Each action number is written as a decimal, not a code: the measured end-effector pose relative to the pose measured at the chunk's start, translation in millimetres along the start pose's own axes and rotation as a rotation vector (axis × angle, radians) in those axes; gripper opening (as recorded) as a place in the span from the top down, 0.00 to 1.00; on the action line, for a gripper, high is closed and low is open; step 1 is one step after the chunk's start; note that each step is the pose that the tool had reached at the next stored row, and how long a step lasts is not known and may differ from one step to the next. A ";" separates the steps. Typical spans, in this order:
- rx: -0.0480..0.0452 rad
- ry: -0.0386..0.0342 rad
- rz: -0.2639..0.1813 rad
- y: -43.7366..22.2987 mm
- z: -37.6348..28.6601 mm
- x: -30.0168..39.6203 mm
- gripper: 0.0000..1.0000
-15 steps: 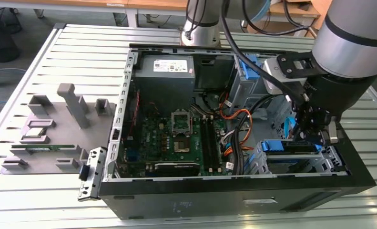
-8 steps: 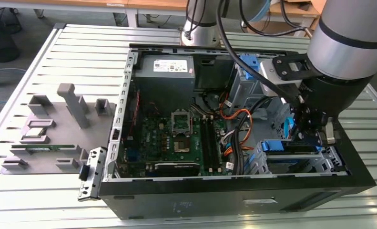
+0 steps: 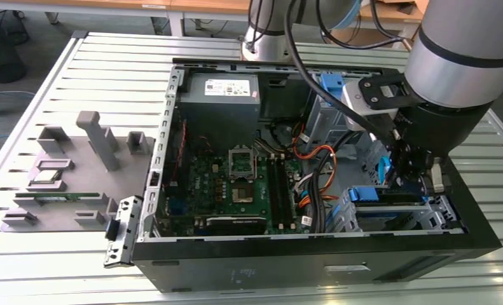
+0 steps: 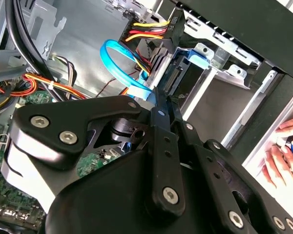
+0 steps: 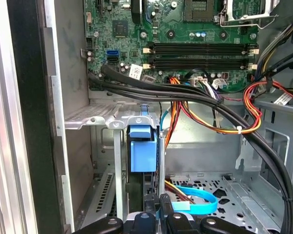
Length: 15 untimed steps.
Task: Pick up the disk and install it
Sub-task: 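Insert the first disk wire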
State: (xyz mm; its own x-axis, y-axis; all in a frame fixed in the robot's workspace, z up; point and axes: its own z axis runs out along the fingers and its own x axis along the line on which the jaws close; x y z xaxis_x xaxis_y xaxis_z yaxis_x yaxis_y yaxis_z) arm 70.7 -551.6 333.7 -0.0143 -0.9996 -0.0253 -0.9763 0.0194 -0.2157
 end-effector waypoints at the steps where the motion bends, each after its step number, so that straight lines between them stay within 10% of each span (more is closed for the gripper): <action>1: 0.0003 -0.0005 -0.001 0.1 0.5 0.1 0.84; 15: -0.0003 -0.0057 -0.027 0.8 1.3 0.9 0.84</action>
State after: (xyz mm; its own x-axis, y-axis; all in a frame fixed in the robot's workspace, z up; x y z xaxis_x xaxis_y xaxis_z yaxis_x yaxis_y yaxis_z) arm 70.2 -552.5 332.2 0.0130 -0.9996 -0.0251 -0.9763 -0.0073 -0.2161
